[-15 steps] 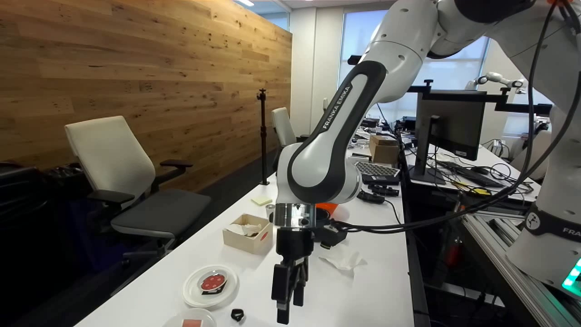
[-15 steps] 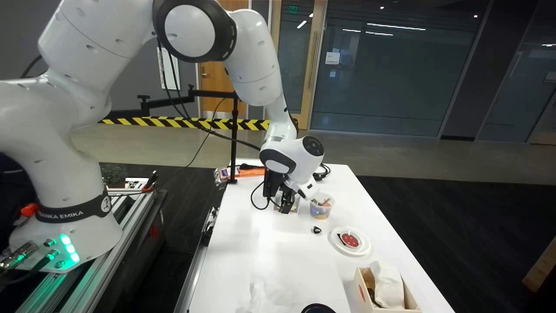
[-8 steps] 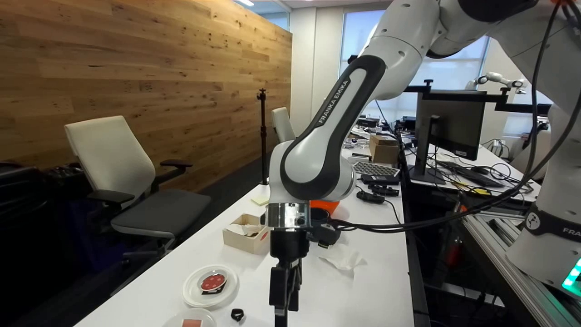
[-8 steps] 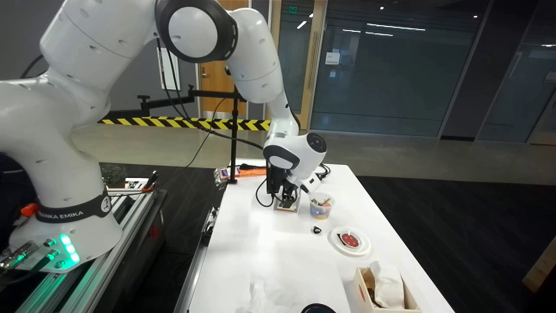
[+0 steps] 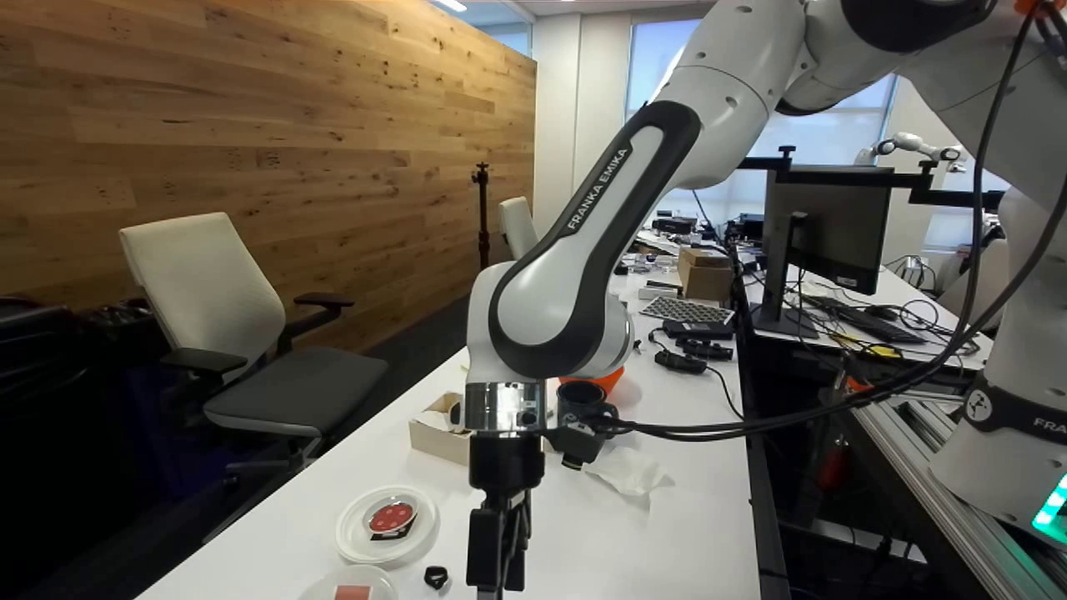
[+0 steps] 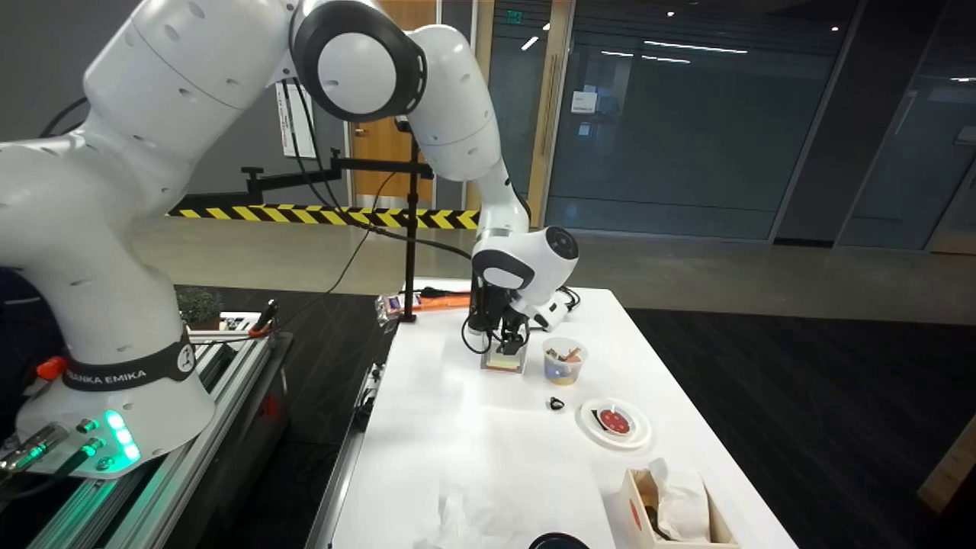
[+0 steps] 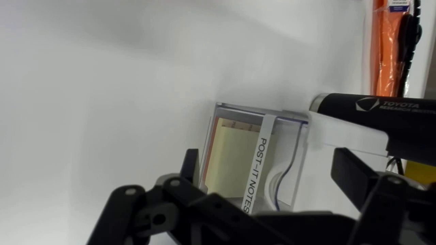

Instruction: Pick up one of the post-its

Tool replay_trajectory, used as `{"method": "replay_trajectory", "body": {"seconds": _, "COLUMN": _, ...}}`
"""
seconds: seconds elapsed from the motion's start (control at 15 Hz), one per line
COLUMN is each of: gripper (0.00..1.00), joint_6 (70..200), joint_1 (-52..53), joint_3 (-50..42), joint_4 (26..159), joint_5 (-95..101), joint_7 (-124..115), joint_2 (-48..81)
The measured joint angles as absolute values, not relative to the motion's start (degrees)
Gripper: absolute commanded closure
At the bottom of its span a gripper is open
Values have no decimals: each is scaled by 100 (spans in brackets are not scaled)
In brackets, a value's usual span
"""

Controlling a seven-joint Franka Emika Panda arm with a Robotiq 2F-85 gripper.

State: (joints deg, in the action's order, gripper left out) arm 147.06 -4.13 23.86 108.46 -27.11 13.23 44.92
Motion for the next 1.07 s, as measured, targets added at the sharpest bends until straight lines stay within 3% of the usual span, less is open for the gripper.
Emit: {"method": "replay_trajectory", "body": {"seconds": 1.07, "gripper": 0, "joint_6": 14671, "joint_1": -364, "joint_3": 2146, "joint_4": 10614, "joint_5": -2711, "joint_7": 1173, "joint_2": 4686}}
